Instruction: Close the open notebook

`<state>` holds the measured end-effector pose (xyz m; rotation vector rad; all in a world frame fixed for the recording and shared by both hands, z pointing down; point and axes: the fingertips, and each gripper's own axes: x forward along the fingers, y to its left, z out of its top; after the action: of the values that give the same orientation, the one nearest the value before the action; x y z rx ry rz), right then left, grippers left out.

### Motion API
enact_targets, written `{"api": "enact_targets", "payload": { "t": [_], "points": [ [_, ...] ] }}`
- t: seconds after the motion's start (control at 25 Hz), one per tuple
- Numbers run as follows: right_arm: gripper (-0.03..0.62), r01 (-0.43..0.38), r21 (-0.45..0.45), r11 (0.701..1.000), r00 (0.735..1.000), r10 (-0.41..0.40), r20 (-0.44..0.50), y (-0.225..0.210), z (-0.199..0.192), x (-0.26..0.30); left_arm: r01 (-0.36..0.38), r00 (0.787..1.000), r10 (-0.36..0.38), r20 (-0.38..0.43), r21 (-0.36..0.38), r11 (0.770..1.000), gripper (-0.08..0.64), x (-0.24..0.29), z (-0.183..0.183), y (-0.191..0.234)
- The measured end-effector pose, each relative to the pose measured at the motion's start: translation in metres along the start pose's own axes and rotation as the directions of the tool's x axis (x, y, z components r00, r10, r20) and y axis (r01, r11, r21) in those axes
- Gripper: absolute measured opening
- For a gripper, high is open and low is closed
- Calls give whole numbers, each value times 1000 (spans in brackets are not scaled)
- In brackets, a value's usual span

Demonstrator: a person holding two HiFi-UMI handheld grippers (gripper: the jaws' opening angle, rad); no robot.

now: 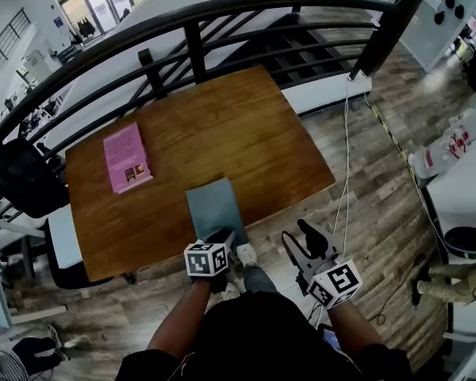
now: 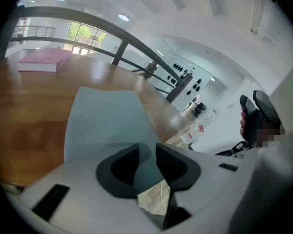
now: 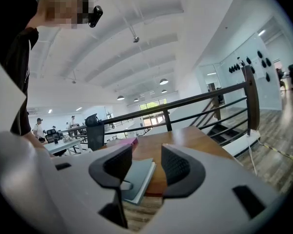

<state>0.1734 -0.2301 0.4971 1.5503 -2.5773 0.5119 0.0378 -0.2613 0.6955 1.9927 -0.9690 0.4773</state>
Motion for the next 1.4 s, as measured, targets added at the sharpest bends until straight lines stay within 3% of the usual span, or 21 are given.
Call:
{"api": "enact_targets", "payload": {
  "t": [0.12, 0.4, 0.6, 0.76, 1.04, 1.2, 1.4],
  "points": [
    [186, -28, -13, 1000, 1000, 28, 8, 9, 8, 8, 28, 998, -29, 53, 10, 1000, 117, -13, 8, 0],
    [183, -96, -49, 994, 994, 98, 38, 36, 29, 23, 9, 981, -16, 195, 32, 999, 117, -57, 42, 10],
    [163, -152, -81, 985, 985, 158, 65, 59, 45, 29, -37, 941, 5, 339, 89, 995, 117, -110, 77, 8],
    [152, -192, -104, 976, 976, 201, 85, 72, 56, 39, -148, 879, 52, 474, 168, 975, 115, -161, 111, 8],
    [125, -235, -116, 965, 962, 248, 117, 86, 72, 60, -312, 742, 92, 664, 221, 924, 94, -244, 157, 2],
    [94, -245, -108, 964, 956, 258, 137, 86, 81, 70, -376, 669, 112, 735, 204, 904, 87, -280, 167, 0],
    [11, -258, -125, 958, 951, 274, 144, 85, 86, 79, -417, 584, 149, 798, 138, 898, 79, -316, 165, 9]
  ]
}}
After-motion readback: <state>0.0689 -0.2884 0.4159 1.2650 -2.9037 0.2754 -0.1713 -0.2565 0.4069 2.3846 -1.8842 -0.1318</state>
